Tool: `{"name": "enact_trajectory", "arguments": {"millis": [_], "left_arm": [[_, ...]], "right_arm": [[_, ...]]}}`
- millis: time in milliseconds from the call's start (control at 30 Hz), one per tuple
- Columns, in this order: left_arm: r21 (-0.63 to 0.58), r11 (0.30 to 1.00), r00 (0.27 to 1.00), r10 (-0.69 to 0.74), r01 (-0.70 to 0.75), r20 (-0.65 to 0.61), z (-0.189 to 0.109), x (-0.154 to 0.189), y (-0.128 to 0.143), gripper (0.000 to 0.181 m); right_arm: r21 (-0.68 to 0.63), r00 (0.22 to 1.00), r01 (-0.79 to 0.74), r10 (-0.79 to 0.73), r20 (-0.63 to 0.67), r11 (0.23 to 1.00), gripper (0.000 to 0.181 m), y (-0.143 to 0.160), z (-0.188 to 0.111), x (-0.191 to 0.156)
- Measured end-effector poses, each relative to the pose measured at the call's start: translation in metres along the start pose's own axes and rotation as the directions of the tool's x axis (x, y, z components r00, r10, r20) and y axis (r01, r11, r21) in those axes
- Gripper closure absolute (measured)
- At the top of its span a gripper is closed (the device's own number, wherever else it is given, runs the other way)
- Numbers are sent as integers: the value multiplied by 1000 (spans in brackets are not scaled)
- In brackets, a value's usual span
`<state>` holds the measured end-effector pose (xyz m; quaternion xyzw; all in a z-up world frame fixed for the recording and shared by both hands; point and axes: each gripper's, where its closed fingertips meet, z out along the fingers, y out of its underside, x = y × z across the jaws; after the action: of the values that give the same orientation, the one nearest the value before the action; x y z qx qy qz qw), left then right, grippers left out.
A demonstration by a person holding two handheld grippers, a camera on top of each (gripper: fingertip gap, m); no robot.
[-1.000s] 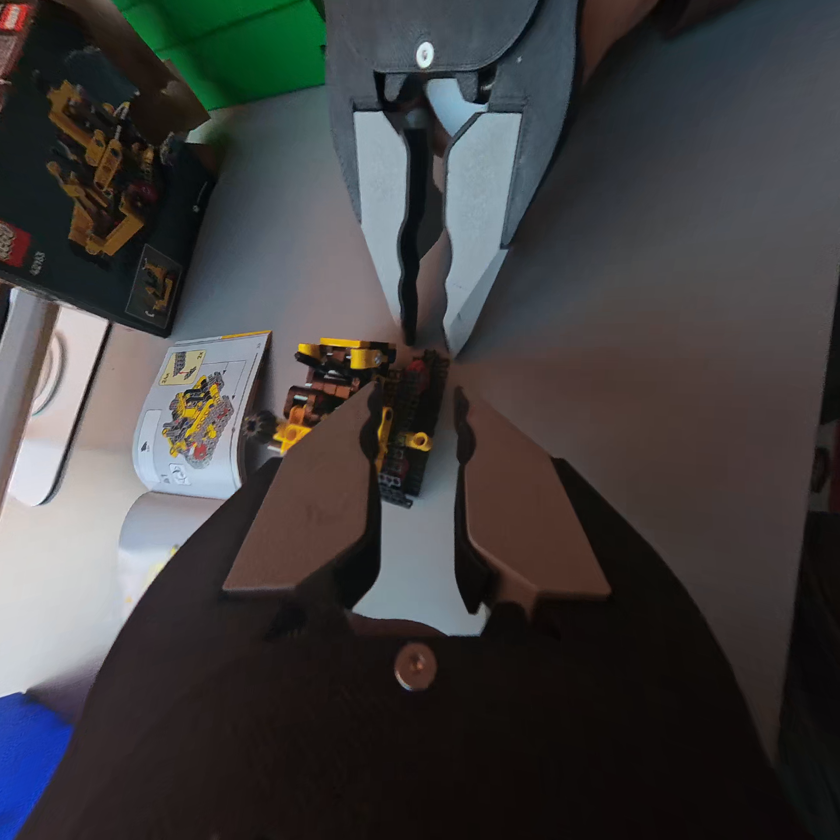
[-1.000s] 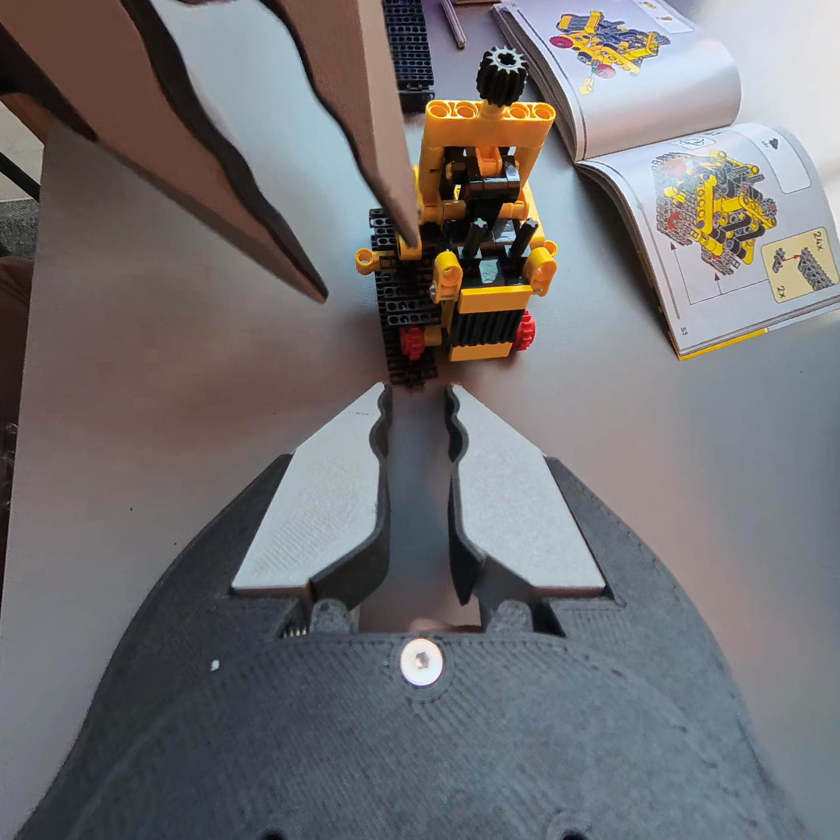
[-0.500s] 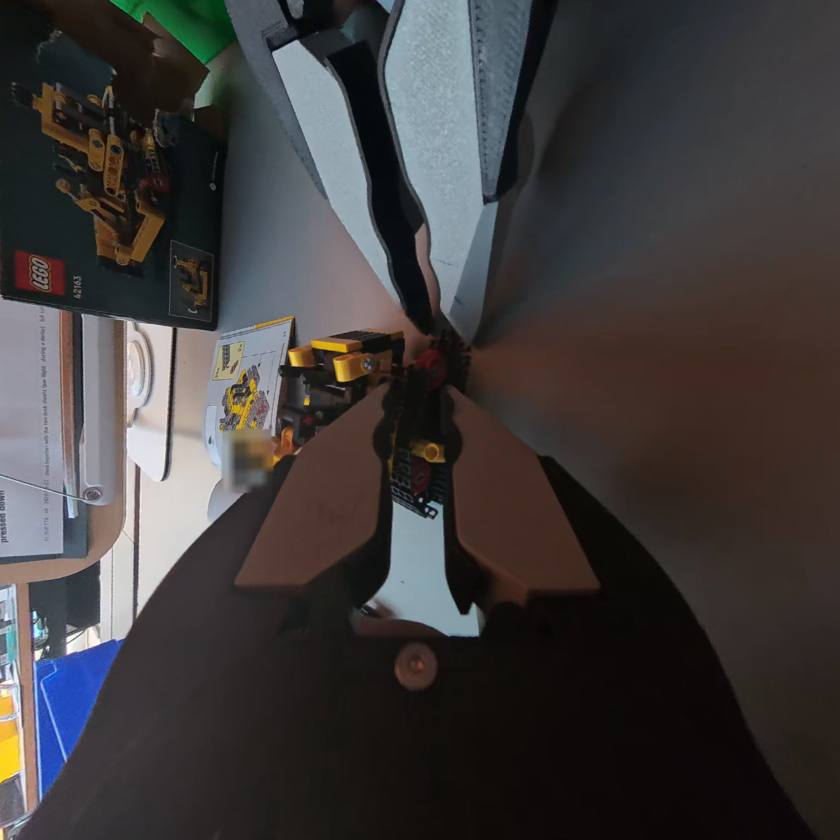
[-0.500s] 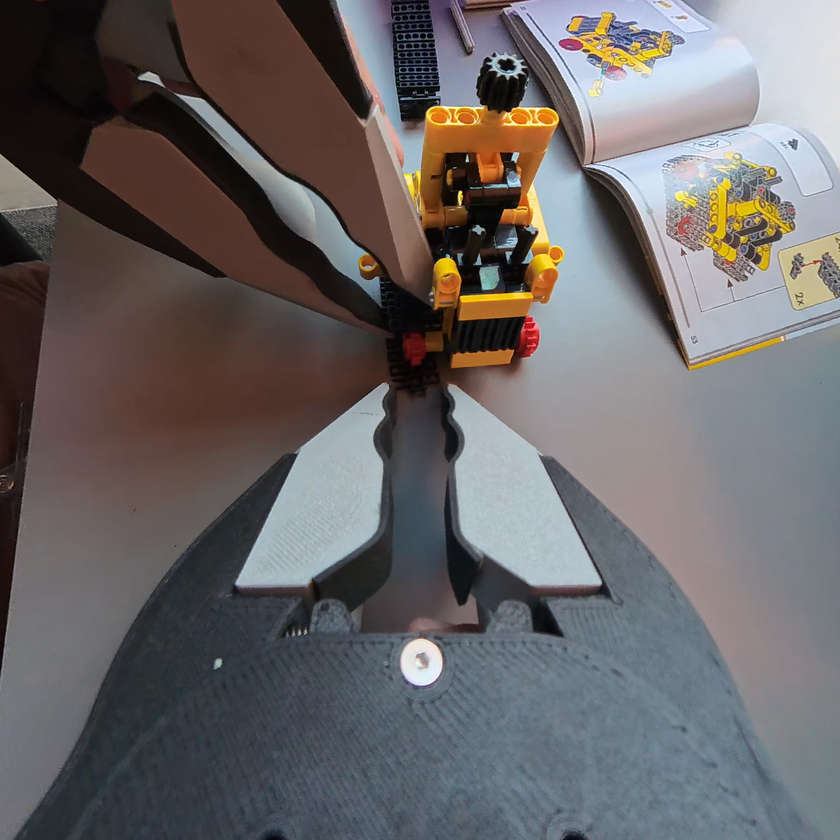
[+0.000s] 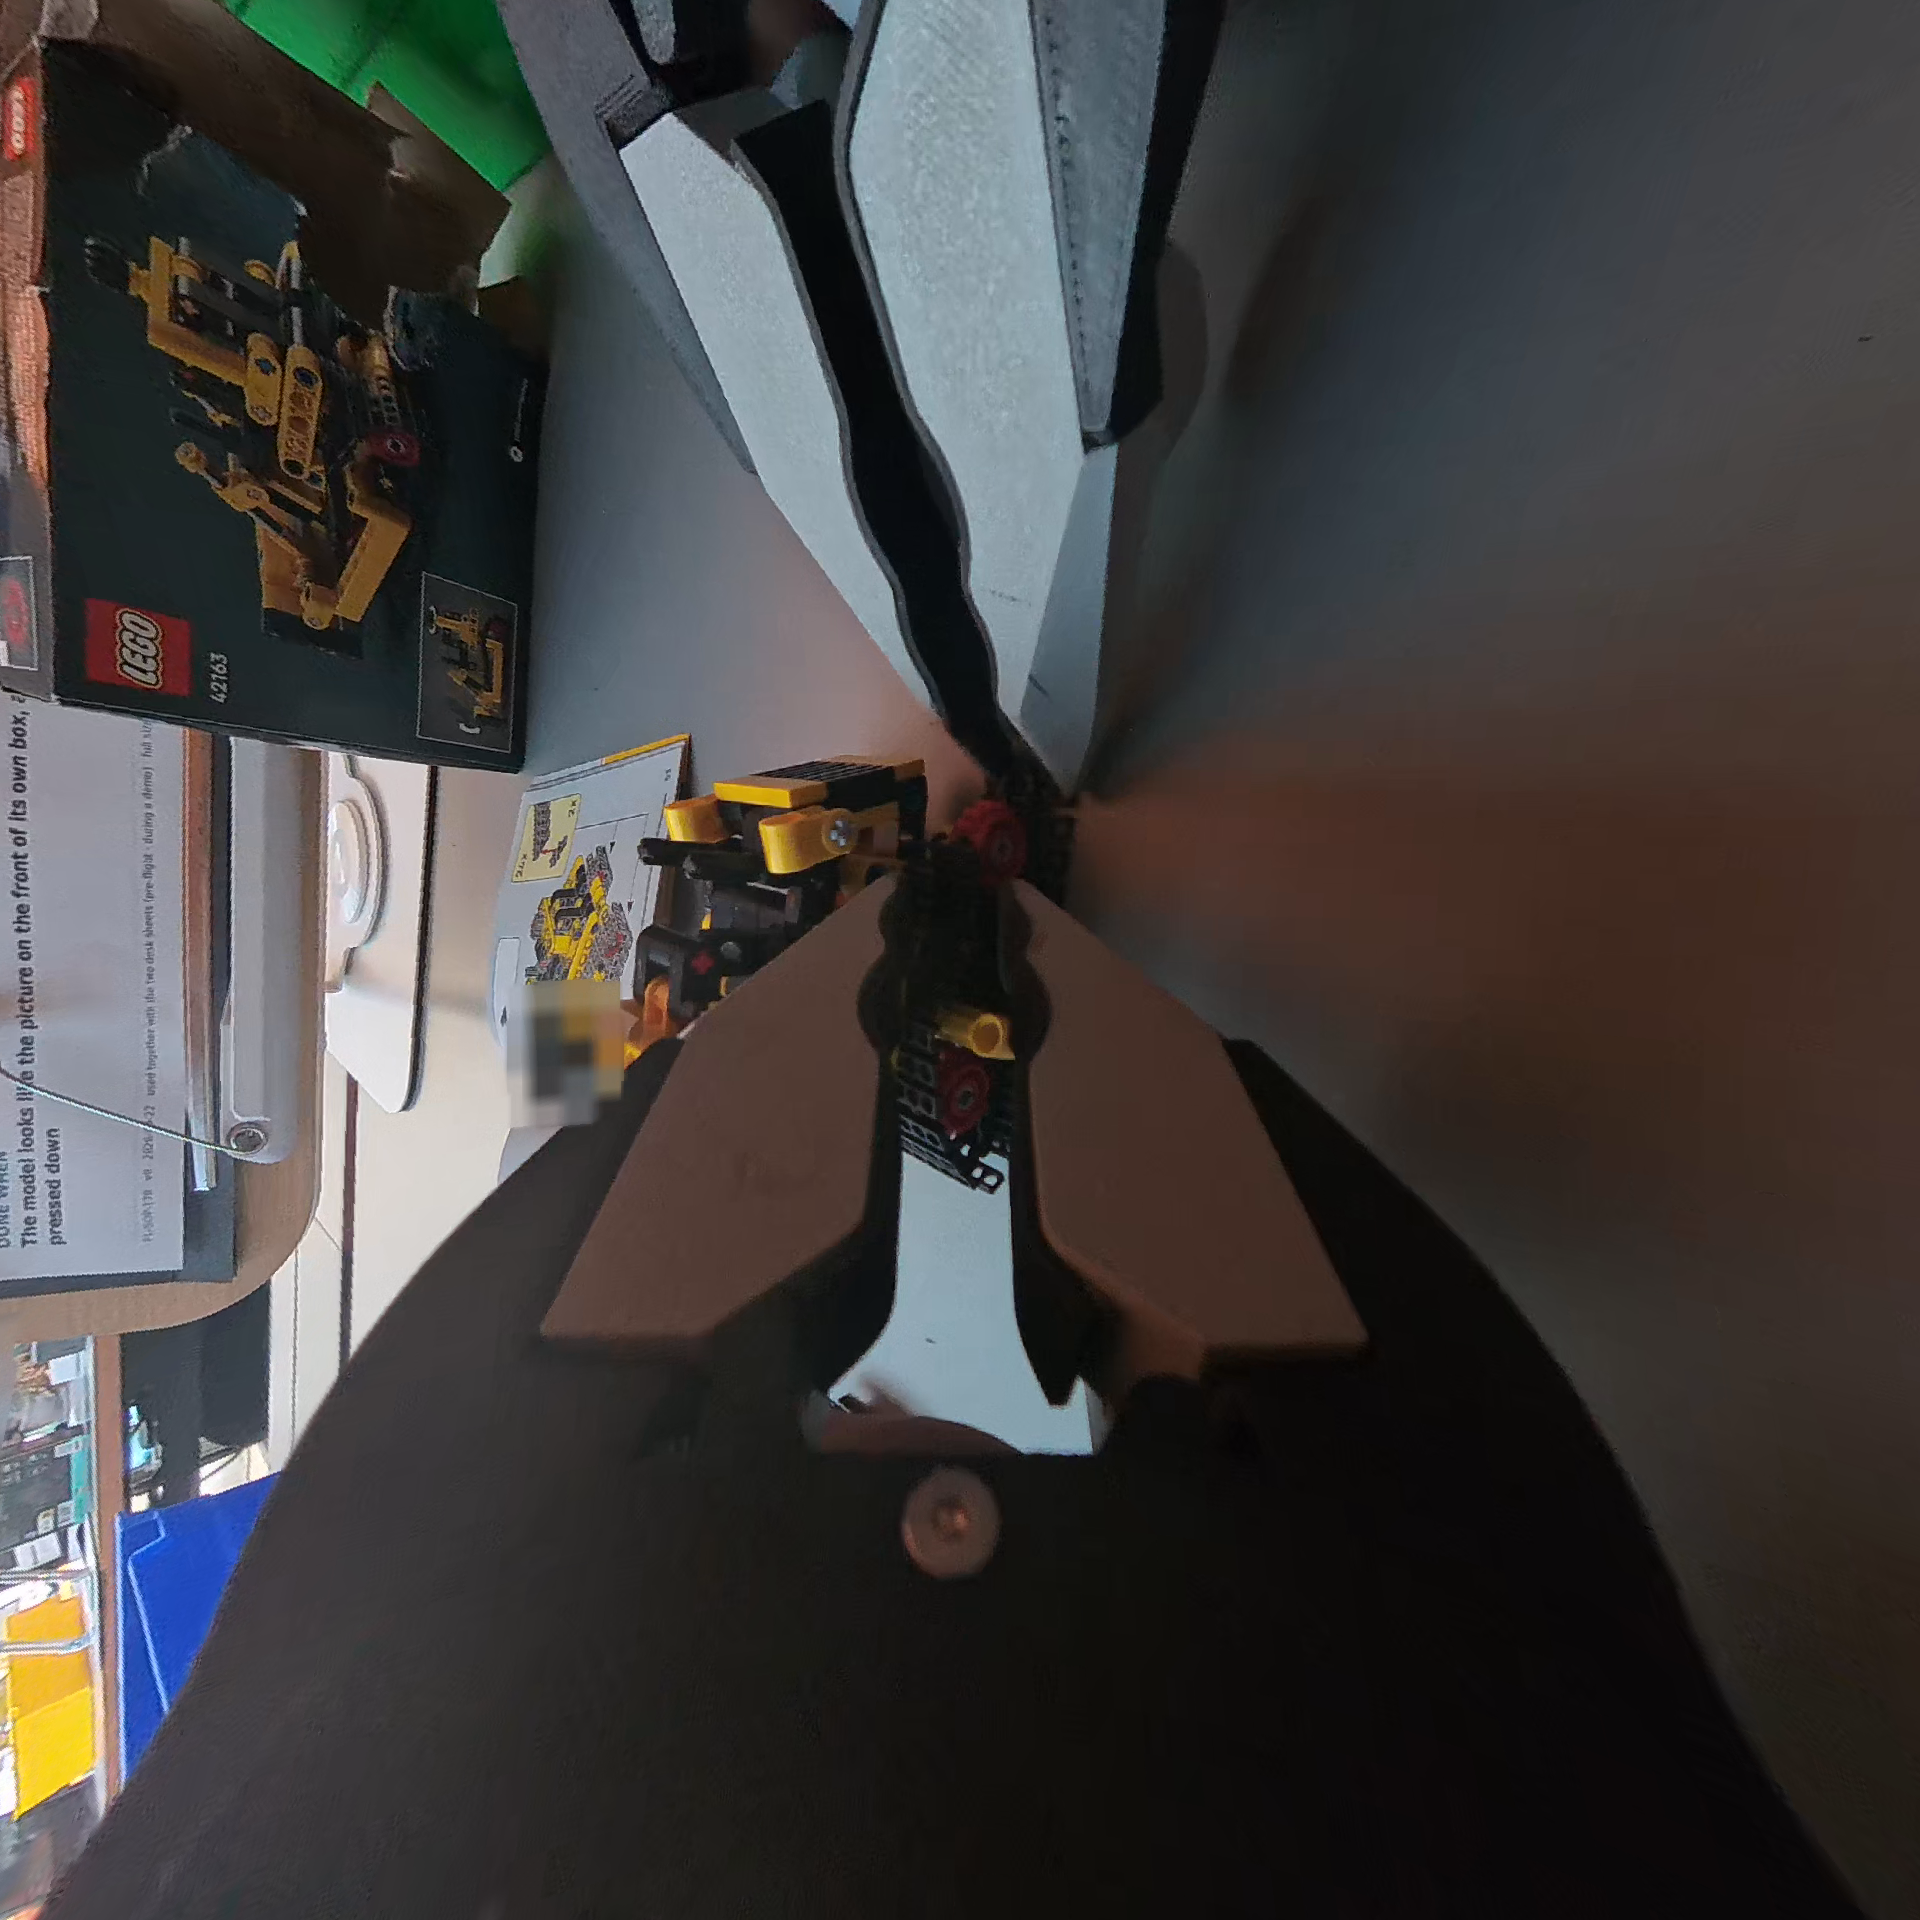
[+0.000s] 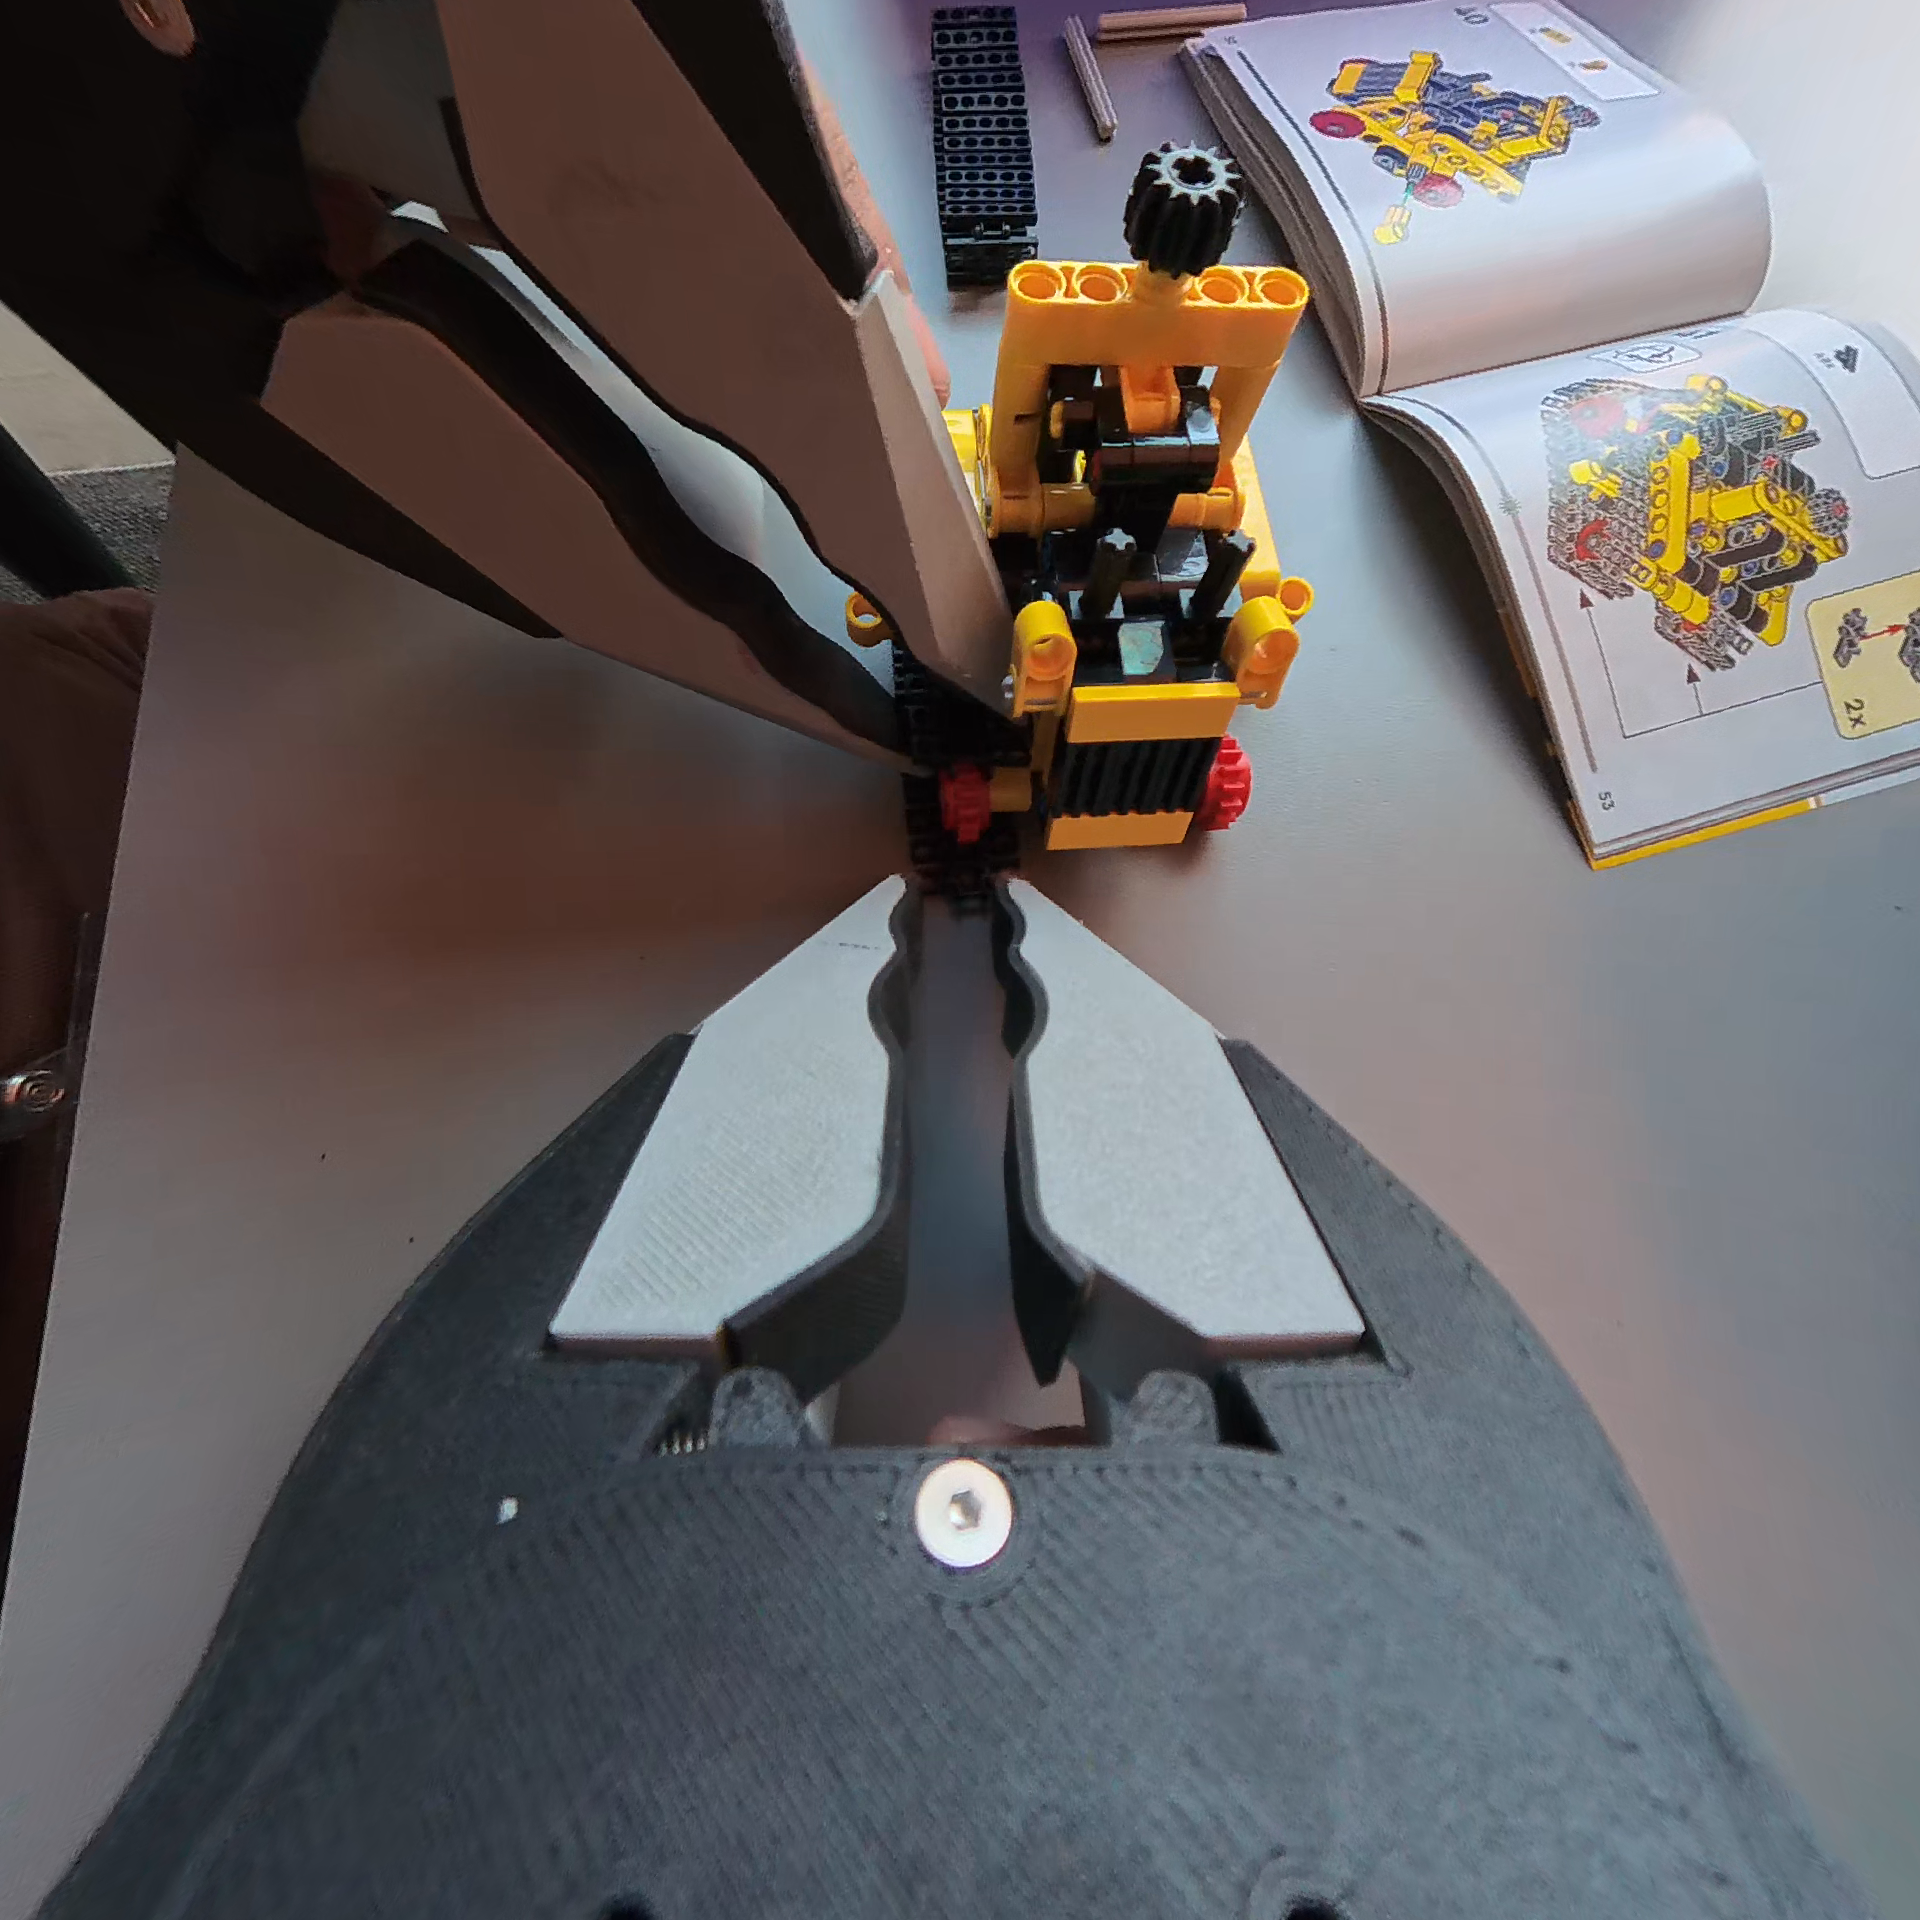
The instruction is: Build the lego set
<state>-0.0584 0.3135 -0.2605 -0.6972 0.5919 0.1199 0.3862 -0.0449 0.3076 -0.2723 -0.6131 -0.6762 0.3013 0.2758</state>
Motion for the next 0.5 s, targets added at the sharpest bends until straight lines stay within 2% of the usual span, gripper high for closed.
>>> {"name": "enact_trajectory", "arguments": {"millis": [67,500], "left_arm": [[2,1000,1000,2,-2,-3,-1,1,0,168],[19,1000,1000,-1,0,16,-1,1,-5,174]], "right_arm": [[-3,1000,-7,7,5,1000,177,1,0,0],[9,1000,-26,26,-6,1000,178,-1,-1,2]]}}
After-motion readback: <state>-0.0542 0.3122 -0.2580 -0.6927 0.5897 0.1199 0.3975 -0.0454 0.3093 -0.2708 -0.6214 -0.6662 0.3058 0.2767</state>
